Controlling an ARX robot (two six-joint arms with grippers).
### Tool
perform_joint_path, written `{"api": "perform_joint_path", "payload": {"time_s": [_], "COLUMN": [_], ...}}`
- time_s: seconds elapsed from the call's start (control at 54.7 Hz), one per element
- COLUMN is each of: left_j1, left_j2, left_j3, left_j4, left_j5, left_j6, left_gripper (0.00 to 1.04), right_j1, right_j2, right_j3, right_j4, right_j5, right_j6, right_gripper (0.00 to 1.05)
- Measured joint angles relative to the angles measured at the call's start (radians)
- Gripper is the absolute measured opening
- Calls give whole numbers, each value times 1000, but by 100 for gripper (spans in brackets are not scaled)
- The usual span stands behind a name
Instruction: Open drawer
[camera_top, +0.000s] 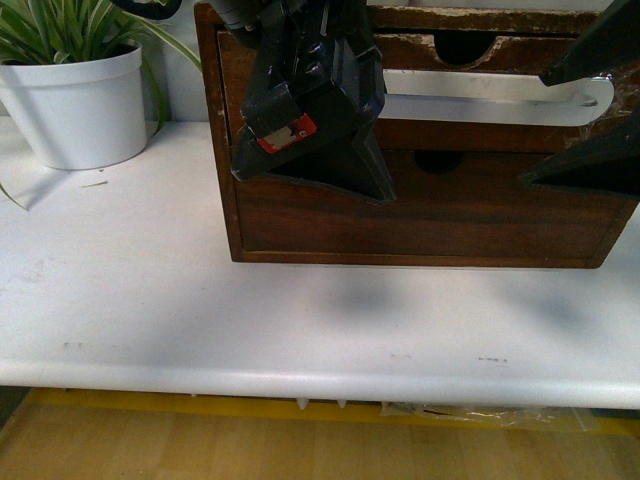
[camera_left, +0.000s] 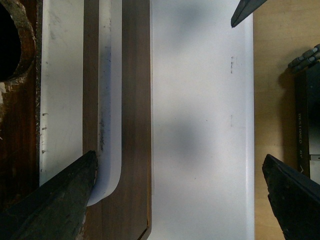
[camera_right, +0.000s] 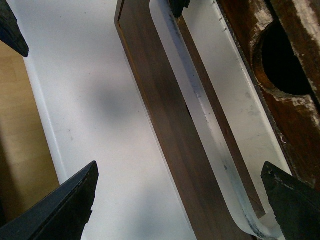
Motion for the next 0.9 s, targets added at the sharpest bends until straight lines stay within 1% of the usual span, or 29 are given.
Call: {"api": "perform_joint_path", "payload": {"time_s": [0.091, 0.201, 0.512, 0.64, 0.896], "left_j1": [-2, -3, -6, -6, -13], "left_j2": [0, 0, 0, -3, -24], "left_j3": [-7, -17, -25, -24, -19], "left_j4": [23, 44, 52, 26, -72], "left_j5": [-9, -11, -14, -14, -19], "left_j6": [0, 0, 0, 14, 64], "left_gripper": [99, 99, 99, 99, 99], "right_j1": [8, 19, 28, 28, 21], "right_j2": [10, 17, 69, 73, 61], "right_j3": [0, 0, 14, 31, 58], "right_j4": [-2, 13, -5, -55, -224], "right_j5": [6, 47, 72, 63, 18], "right_j6": [-7, -23, -56, -81, -182], "right_gripper": [96, 96, 96, 96, 96]}}
